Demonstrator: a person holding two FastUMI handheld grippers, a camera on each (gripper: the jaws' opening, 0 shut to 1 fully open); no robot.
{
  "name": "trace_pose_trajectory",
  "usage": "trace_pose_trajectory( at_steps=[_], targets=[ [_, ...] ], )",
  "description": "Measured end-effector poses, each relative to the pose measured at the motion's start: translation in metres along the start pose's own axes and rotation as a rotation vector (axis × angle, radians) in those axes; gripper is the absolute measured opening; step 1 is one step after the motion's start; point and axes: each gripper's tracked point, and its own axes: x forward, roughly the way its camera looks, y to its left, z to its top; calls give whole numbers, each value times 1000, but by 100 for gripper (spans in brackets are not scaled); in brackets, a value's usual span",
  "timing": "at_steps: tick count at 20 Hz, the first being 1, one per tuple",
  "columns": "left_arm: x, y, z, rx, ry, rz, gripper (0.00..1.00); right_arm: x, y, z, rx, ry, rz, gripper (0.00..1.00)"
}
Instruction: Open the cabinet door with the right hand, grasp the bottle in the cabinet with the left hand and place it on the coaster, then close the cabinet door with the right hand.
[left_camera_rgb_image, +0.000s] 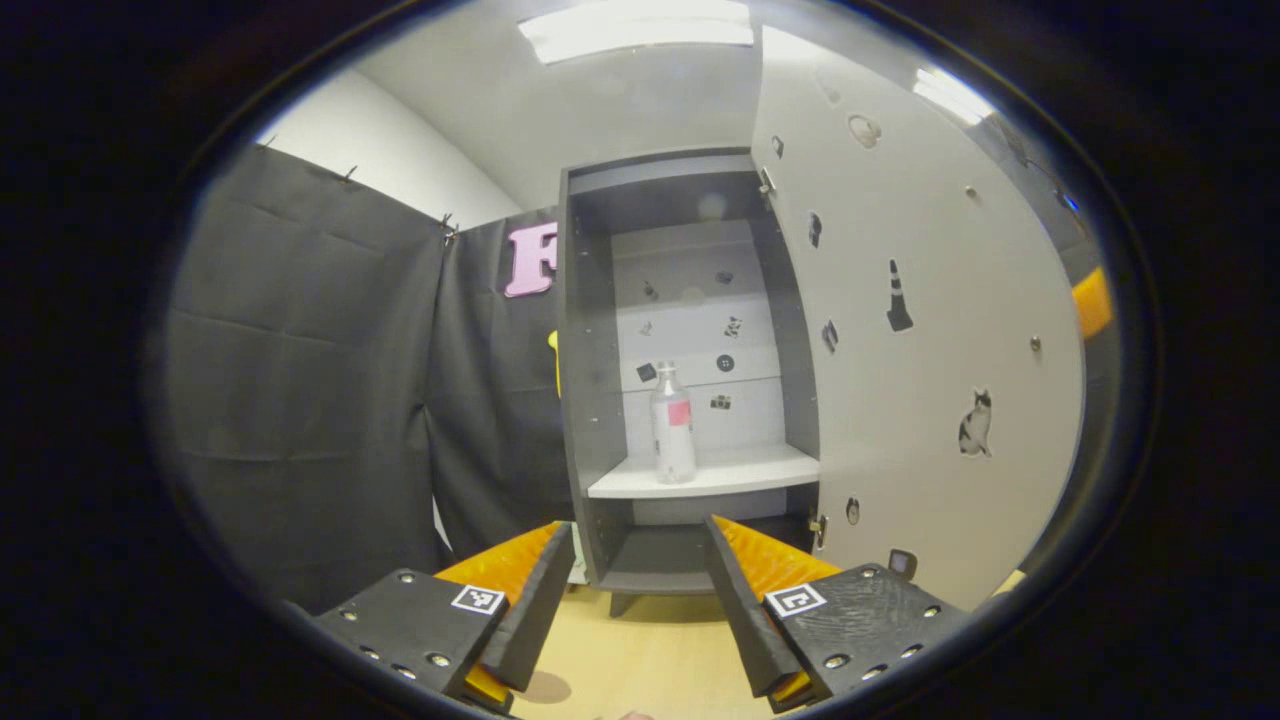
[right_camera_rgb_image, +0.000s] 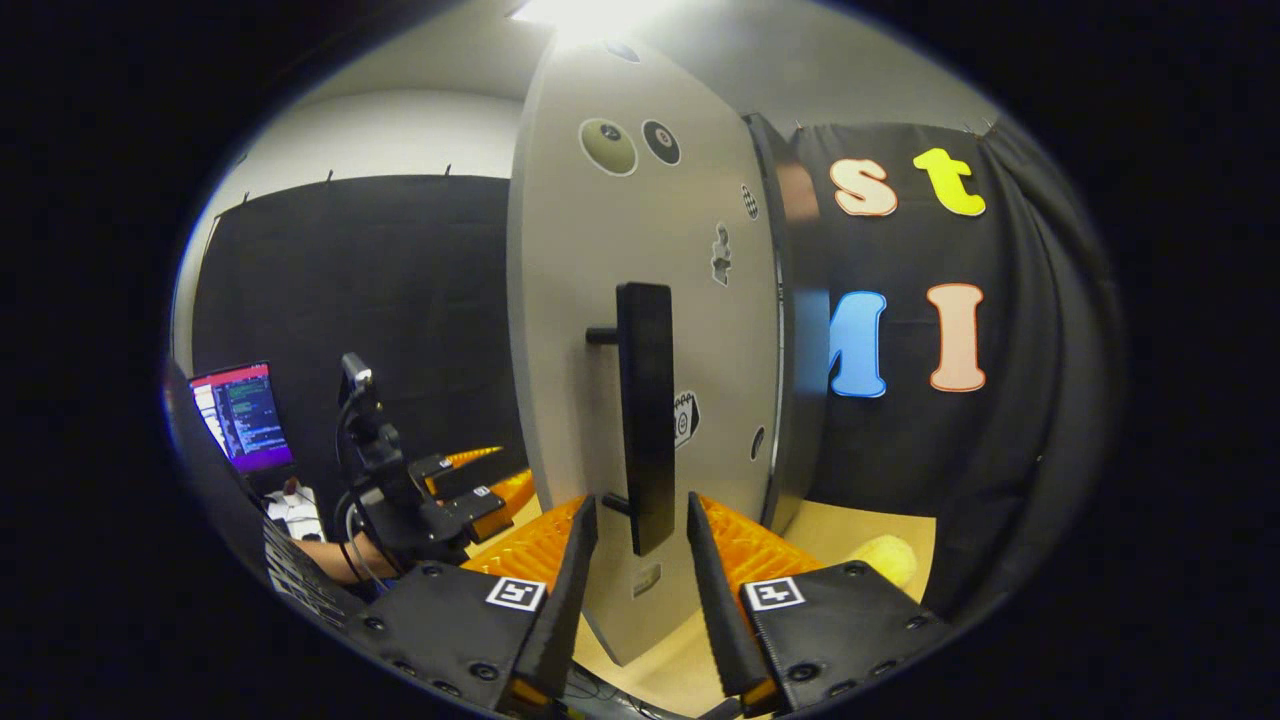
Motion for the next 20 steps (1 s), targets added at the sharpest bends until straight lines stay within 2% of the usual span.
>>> trace_pose_trajectory(
  at_steps=[1, 2, 4, 6, 7, 9, 11, 13, 20],
  targets=[
    [7, 0, 6, 10, -10, -5, 77, -7, -4, -4, -4, -8, -22, 70],
    [15, 0, 12, 18, -21, -15, 79, -11, -10, -5, 8, -24, -49, 74],
    [32, -1, 20, 12, -29, -37, 77, -15, -26, -12, 53, -47, -118, 99],
    [54, -1, 25, -21, -26, -65, 77, -17, -52, -16, 97, -58, -206, 100],
    [66, -1, 28, -38, -26, -79, 77, -20, -67, -22, 114, -55, -269, 96],
    [92, 3, 30, -63, -20, -98, 77, -22, -92, -30, 141, -47, -380, 99],
    [119, 3, 37, -77, -27, -126, 77, -21, -103, -39, 193, -37, -425, 98],
    [144, 5, 41, -79, -30, -151, 82, -21, -115, -44, 261, -44, -474, 98],
    [230, -12, 40, -47, -26, -258, 77, -25, -141, -72, 355, -19, -672, 98]
  ],
)
